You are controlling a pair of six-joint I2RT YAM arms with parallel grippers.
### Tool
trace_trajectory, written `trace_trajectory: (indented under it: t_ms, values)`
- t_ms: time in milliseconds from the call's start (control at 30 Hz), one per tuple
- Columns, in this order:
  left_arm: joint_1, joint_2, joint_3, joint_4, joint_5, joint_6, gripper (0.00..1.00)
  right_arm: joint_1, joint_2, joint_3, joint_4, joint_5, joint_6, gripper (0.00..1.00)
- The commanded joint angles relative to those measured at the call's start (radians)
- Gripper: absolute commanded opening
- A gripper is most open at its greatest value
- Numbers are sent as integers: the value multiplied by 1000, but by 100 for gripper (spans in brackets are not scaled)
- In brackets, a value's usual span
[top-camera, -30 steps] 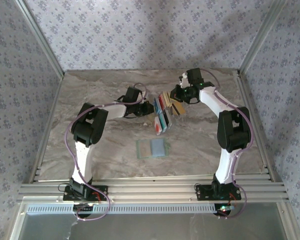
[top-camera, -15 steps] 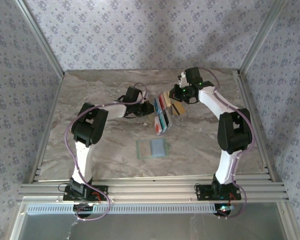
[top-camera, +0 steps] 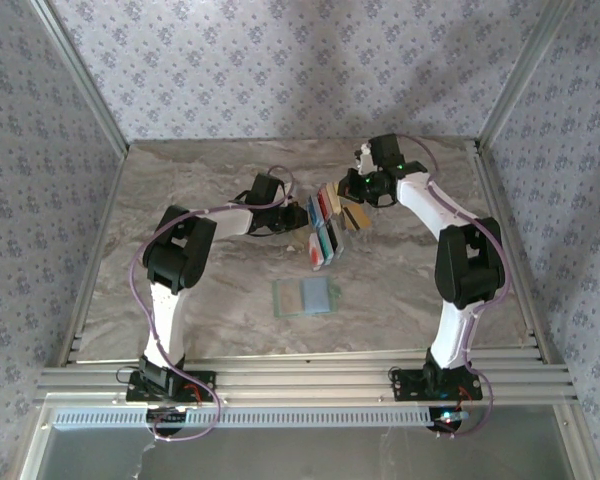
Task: Put the credit cards into the card holder
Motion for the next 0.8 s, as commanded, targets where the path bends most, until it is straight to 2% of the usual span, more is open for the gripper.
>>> trace_trajectory:
  t_ms: [0,133,400,533,767]
  values:
    - [-6,18,29,-20,26,16,14,22,-30,34,-55,56,-20,0]
    - [-5,20,28,-20,26,14,14,27,32,78,-113,0,-53,0]
    - [-5,18,28,-23,26,16,14,15,21,59,-64,-114,-48,0]
    - [-6,16,28,-22,29,14,14,17,24,61,-74,-8,-45,0]
    - [-5,12,22,-22,28,17,14,20,19,66,-102,-18,-49,0]
